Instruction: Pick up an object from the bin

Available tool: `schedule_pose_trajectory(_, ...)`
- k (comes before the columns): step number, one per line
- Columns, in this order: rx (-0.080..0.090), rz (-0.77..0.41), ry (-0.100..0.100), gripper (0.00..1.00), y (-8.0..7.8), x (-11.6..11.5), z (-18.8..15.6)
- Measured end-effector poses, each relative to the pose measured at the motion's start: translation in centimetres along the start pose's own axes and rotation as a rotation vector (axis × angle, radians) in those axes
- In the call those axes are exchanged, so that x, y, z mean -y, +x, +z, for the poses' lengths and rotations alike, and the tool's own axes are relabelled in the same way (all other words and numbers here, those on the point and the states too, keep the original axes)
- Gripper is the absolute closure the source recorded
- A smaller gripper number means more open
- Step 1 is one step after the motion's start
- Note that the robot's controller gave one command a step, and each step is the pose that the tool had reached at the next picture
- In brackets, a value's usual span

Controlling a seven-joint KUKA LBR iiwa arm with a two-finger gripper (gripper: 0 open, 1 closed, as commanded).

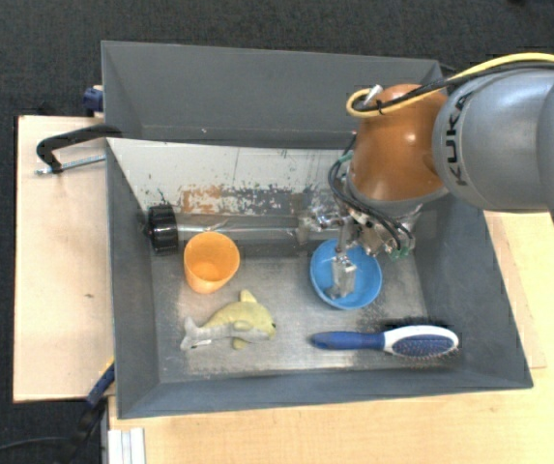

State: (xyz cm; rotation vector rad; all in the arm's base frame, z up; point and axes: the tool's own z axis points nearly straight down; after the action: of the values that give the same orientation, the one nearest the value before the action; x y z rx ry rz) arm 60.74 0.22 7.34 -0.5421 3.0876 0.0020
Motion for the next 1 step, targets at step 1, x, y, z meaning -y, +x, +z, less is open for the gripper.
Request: schedule_pose_trajectory(1, 0.0, 0.001, 0.0, 1.0, 0.0, 0.01, -0.01)
